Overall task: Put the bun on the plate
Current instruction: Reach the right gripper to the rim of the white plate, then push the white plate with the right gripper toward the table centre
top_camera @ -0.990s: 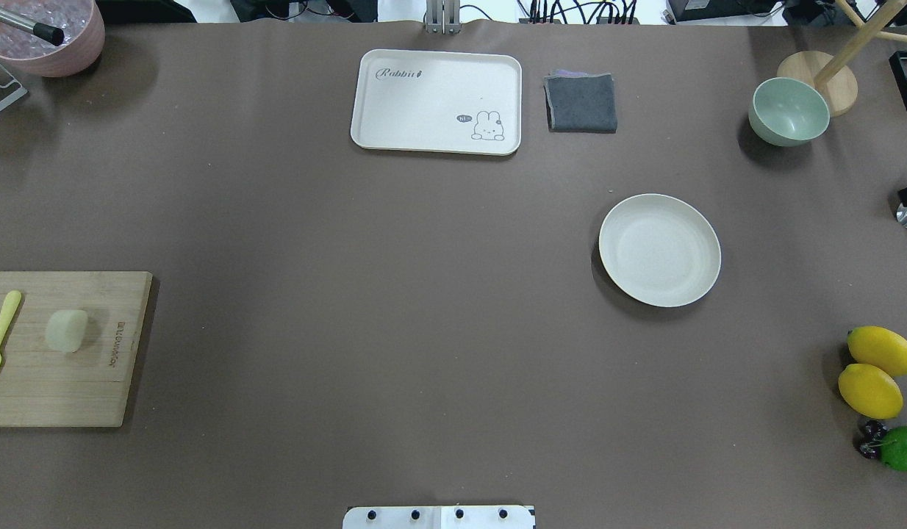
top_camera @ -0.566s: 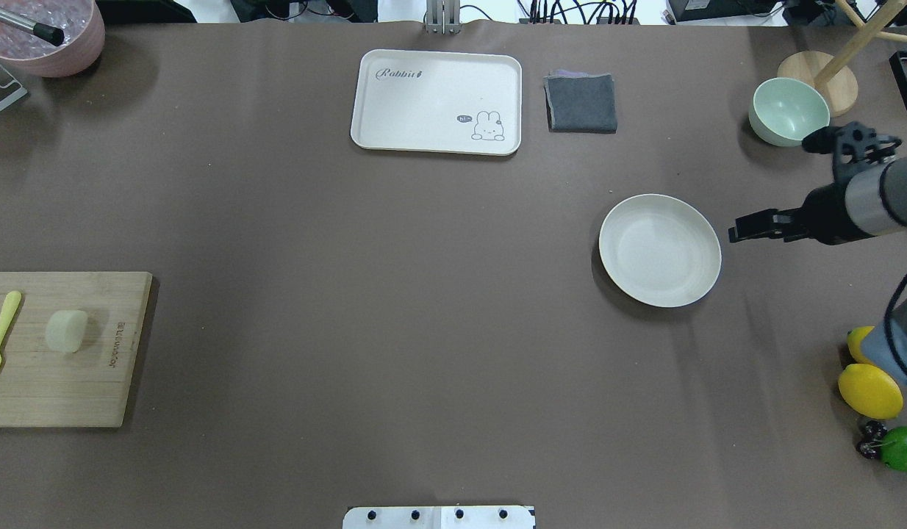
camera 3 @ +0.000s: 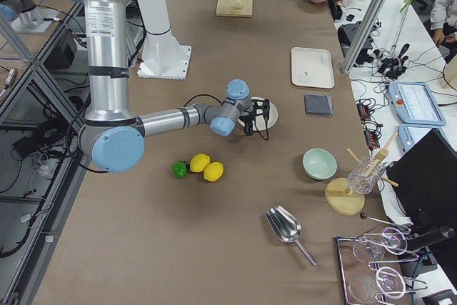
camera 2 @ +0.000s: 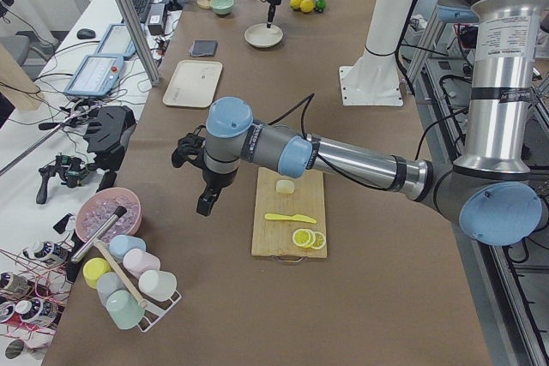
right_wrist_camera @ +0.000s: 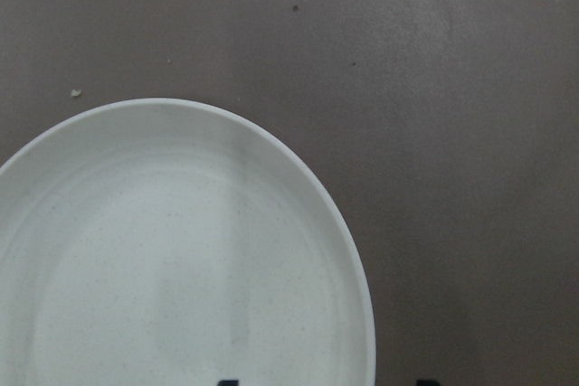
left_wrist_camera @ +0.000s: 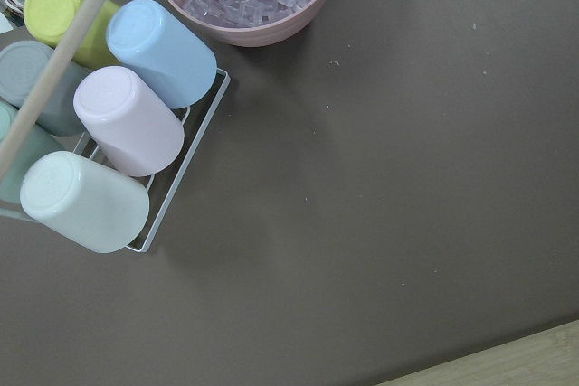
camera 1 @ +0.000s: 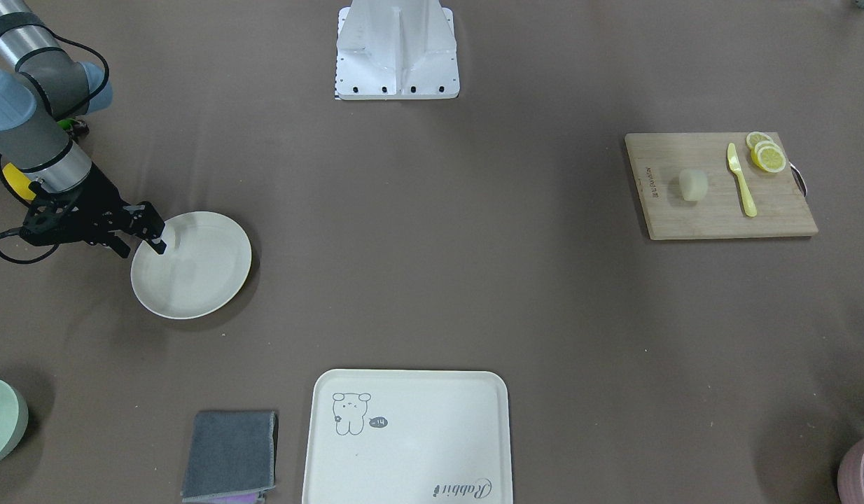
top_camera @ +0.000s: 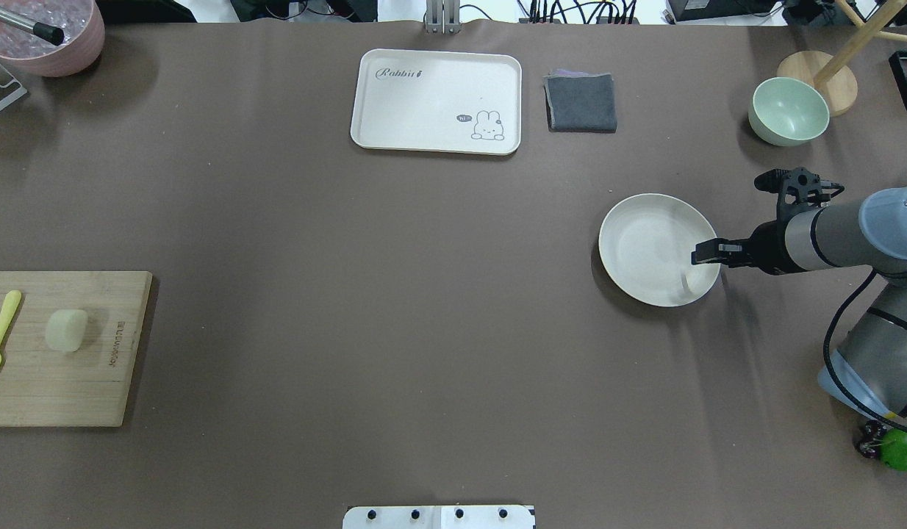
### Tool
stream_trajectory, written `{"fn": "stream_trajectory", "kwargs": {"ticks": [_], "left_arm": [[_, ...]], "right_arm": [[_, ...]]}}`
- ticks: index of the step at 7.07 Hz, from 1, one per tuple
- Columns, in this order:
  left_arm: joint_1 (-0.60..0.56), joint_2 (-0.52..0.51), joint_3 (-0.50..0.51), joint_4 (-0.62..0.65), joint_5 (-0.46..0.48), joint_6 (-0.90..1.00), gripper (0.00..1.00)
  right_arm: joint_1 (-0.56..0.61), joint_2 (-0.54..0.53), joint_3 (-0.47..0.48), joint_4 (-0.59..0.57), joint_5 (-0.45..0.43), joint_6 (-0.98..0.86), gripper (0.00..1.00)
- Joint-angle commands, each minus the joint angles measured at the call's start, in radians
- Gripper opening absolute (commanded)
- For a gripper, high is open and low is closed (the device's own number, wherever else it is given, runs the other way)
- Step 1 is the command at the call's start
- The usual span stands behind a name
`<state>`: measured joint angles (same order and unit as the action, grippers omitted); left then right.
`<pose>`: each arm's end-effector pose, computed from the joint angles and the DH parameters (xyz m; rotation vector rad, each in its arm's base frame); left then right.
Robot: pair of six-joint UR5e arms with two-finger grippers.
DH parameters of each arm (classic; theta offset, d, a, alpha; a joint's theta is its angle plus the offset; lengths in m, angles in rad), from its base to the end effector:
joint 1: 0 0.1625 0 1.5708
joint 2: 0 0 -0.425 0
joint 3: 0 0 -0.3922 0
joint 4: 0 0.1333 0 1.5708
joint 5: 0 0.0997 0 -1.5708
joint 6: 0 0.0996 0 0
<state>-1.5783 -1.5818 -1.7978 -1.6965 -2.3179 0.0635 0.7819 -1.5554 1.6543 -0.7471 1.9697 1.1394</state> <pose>-0.0694 -0.5045 0.5278 0.3728 0.7265 0.1887 -0.3095 -0.4407 0.5247 0.2146 -0.9579 0.1380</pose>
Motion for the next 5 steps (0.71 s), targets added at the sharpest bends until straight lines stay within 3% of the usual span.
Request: {"fn": "stream_trajectory", "kwargs": {"ticks": [1, 2, 4, 5], "left_arm": [[0.003, -0.001, 0.000, 0.000, 0.000, -0.001, 0.97], [0.003, -0.001, -0.002, 0.000, 0.000, -0.001, 0.97], [0.003, -0.001, -0.002, 0.000, 0.000, -0.001, 0.97], [0.003, -0.001, 0.000, 0.000, 0.000, -0.001, 0.97]], "right_arm": [[-0.026, -0.005, -0.005, 0.002, -0.029, 0.028, 0.18], [-0.030, -0.002, -0.005, 0.002, -0.031, 0.028, 0.00], [-0.055, 0.033, 0.030, -0.003, -0.035, 0.125, 0.00], [-0.105, 0.078, 0.041, -0.008, -0.084, 0.194, 0.00]]}}
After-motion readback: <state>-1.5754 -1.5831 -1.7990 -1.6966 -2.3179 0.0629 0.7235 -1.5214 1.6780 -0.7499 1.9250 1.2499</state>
